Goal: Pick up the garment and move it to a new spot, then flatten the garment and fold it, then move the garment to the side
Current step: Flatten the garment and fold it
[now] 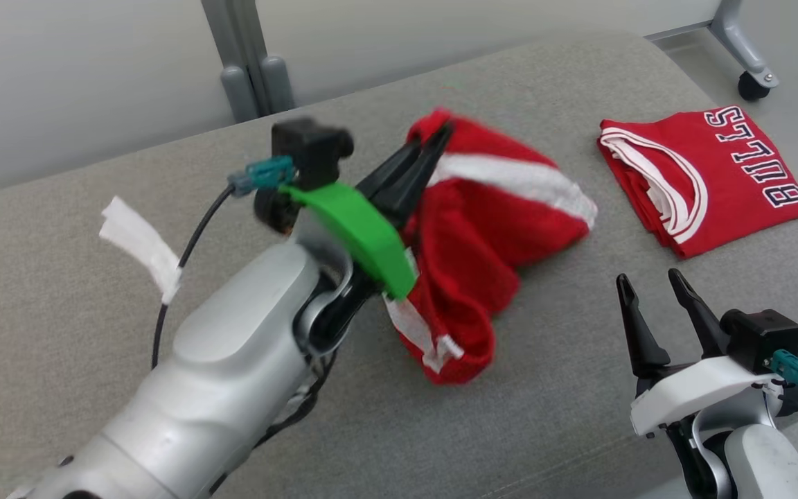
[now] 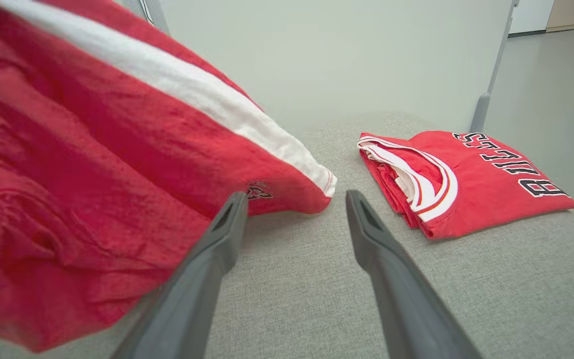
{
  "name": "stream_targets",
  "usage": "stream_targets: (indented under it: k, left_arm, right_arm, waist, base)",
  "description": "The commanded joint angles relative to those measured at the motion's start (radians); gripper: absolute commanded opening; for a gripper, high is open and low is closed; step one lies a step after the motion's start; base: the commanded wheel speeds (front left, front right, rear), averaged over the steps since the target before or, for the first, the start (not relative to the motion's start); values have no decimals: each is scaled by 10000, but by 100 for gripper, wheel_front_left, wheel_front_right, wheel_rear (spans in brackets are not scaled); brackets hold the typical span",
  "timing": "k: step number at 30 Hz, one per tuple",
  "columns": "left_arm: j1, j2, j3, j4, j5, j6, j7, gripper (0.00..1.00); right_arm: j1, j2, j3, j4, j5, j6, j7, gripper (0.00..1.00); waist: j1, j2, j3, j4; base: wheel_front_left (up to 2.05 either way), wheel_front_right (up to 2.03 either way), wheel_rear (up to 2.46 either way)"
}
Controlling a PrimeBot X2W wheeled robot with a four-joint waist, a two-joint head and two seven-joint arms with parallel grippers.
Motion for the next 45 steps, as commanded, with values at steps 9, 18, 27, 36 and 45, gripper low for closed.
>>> stream_targets:
  k: [9,18,27,36,45]
  left_arm:
    - [1837,1632,-1072,837,-565,-10,1115,0]
    - [2741,2159,-1054,1075,-609,235,613,0]
    - [3507,2116,-534,912,-403,754,-683,100]
    - [5901,2183,3466,-1470,1712,1711,-905,100]
    - [8346,1247,6546,-3506,4505,1555,-906,100]
  right_arm:
    - [-65,-5,-67,11,-17,-2,-36,100]
    - [-163,35,54,-22,-47,-2,46,100]
    - [13,11,-85,-74,-82,-2,104,100]
    - [334,-106,-439,-204,-115,-2,224,100]
    - [529,-185,-702,-198,-147,-2,333,100]
  waist:
    - [0,0,256,1241]
    - [0,0,179,1669]
    - [0,0,-229,1640]
    - [0,0,-728,1767]
    - [0,0,-1086,2035]
  base:
    - [0,0,0]
    - [0,0,0]
    - [0,0,0]
    - [0,0,0]
    - [0,0,0]
